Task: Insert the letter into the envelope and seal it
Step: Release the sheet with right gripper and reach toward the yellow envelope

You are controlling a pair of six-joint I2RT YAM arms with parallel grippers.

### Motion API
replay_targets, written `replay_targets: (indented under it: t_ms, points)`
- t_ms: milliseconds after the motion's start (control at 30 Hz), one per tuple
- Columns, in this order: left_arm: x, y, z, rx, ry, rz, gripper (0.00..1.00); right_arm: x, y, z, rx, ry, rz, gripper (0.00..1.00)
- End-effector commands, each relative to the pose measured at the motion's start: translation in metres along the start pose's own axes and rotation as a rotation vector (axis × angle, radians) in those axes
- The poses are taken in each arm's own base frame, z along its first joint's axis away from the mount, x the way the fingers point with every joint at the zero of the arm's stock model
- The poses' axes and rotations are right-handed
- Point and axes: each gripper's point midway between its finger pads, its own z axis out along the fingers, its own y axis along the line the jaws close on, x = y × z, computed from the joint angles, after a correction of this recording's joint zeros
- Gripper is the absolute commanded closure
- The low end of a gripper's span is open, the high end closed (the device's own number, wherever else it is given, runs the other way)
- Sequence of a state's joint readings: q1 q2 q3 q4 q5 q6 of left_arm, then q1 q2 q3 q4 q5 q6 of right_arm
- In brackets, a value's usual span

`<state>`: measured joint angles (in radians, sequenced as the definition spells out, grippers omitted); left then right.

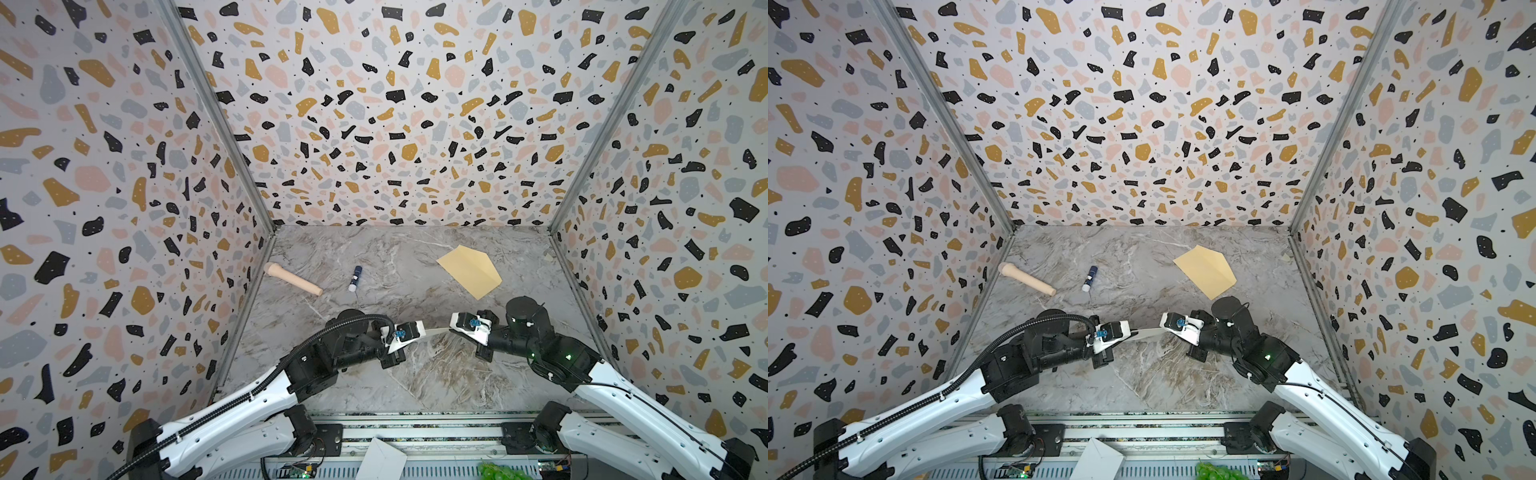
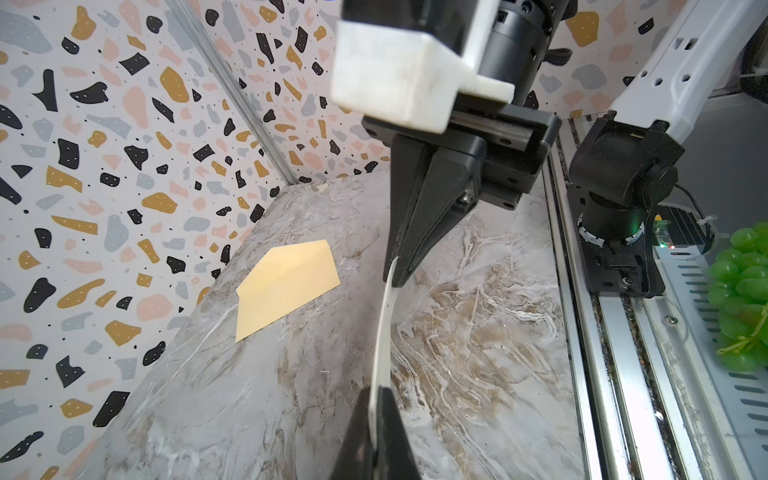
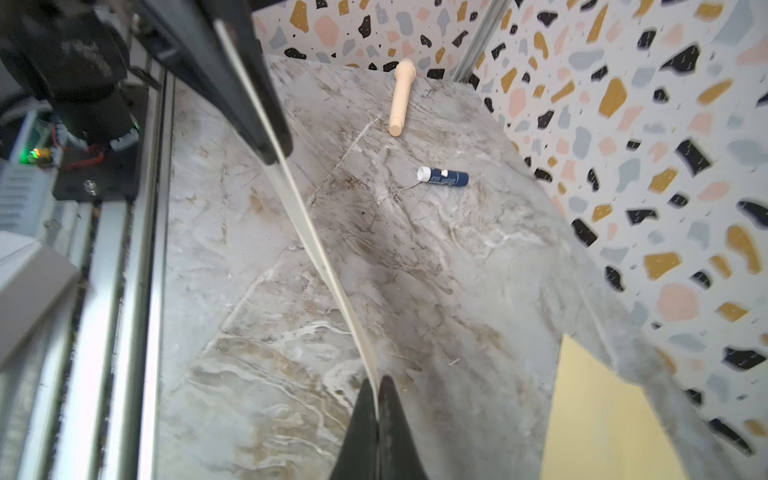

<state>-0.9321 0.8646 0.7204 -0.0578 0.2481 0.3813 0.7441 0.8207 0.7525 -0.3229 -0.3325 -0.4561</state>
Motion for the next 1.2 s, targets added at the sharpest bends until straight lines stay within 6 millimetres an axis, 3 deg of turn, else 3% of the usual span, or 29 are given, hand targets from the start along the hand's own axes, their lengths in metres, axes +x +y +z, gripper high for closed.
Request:
replay_targets:
  t_ms: [0,67,167,233,300,367,433,533,700,800,1000,1167]
  points:
    - [-0.014,0.007,-0.004,-0.031,-0.047,0.009,1.00,0.003,0.000,-0.005,0.006,0.012,0.017,1.00]
    - [-0.015,0.008,-0.005,-0.035,-0.050,0.005,1.00,0.003,-0.003,-0.005,0.019,0.011,0.026,0.85]
    - [-0.017,0.010,-0.005,-0.051,-0.055,-0.008,1.00,0.002,-0.004,-0.006,0.024,0.007,0.024,0.91]
    - [-0.015,0.018,-0.005,-0.095,-0.051,-0.036,1.00,-0.002,-0.015,-0.009,0.084,-0.001,0.039,0.88]
    - [-0.011,0.034,-0.008,-0.187,-0.036,-0.084,1.00,-0.009,-0.032,-0.015,0.179,-0.038,0.066,0.72]
    - [-0.005,0.053,-0.013,-0.307,-0.016,-0.150,1.00,-0.014,-0.049,-0.024,0.269,-0.090,0.116,0.49]
    - [0.001,0.064,-0.018,-0.382,-0.002,-0.184,1.00,-0.018,-0.070,-0.033,0.342,-0.140,0.167,0.38]
    - [0.006,0.071,-0.022,-0.437,-0.002,-0.223,1.00,-0.011,-0.107,-0.035,0.410,-0.143,0.273,0.30]
    - [0.003,0.066,-0.019,-0.403,-0.017,-0.234,1.00,0.041,-0.197,-0.028,0.559,-0.032,0.546,0.21]
    - [0.001,0.064,-0.020,-0.391,-0.032,-0.246,1.00,0.079,-0.236,-0.015,0.584,0.046,0.648,0.18]
    - [-0.005,0.062,-0.024,-0.374,-0.060,-0.279,1.00,0.153,-0.291,0.014,0.574,0.159,0.798,0.17]
    - [-0.008,0.059,-0.028,-0.361,-0.090,-0.302,1.00,0.208,-0.318,0.041,0.509,0.229,0.882,0.20]
